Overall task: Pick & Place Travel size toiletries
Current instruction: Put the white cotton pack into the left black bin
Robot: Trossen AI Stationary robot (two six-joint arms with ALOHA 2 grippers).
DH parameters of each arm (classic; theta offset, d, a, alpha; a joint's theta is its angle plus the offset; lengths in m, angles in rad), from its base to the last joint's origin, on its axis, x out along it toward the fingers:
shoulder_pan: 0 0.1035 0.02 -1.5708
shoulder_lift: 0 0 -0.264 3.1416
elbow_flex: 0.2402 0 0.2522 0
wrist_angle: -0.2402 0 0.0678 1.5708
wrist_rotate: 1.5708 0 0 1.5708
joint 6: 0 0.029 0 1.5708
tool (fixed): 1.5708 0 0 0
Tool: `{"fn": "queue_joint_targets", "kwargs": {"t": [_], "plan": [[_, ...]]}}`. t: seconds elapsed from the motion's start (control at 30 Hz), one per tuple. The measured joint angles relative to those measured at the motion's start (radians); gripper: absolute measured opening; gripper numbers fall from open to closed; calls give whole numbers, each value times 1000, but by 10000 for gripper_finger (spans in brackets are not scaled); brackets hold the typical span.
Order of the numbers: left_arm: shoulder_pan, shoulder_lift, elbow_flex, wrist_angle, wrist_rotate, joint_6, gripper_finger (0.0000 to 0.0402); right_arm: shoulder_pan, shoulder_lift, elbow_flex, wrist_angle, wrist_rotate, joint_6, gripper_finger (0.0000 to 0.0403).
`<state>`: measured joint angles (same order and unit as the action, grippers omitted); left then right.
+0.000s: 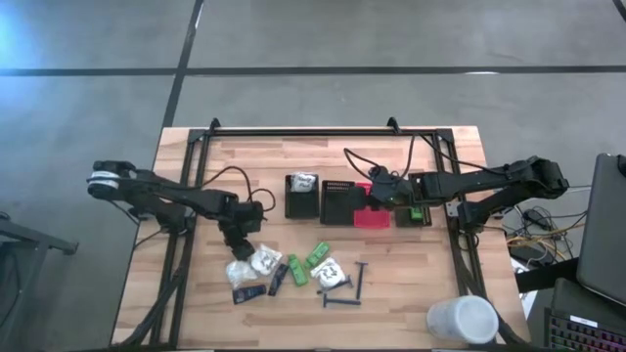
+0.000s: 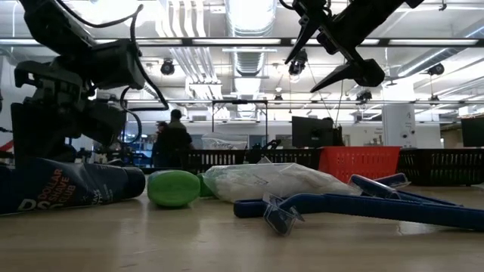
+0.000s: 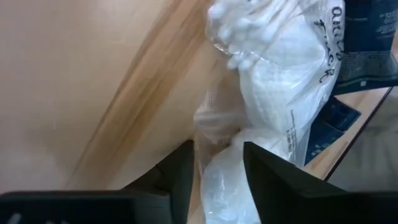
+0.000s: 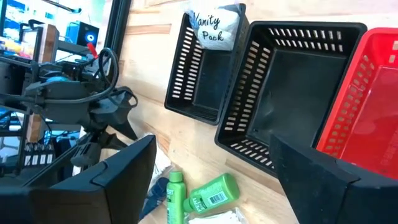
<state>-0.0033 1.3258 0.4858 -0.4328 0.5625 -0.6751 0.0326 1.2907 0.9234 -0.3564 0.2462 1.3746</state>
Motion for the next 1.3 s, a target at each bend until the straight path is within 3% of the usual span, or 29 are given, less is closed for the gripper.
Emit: {"fn": "queue_joint_targets", "kwargs": {"t": [0.37, 0.63, 0.8, 1.03, 1.3], "plan": [[0, 2, 0, 7, -6, 72, 8, -1, 0, 0, -2, 19, 6, 296], [0, -45, 0, -1, 4, 69, 3, -1, 0, 0, -2, 18, 6, 313], [0, -132, 45, -159, -5, 73, 2, 0, 0, 0, -1, 18, 6, 321], [1, -290, 159, -398, -160, 110, 1, 0, 0, 0, 7, 8, -15, 325], [3, -429, 254, -380, -271, 129, 1, 0, 0, 0, 143, -34, -142, 300]]}}
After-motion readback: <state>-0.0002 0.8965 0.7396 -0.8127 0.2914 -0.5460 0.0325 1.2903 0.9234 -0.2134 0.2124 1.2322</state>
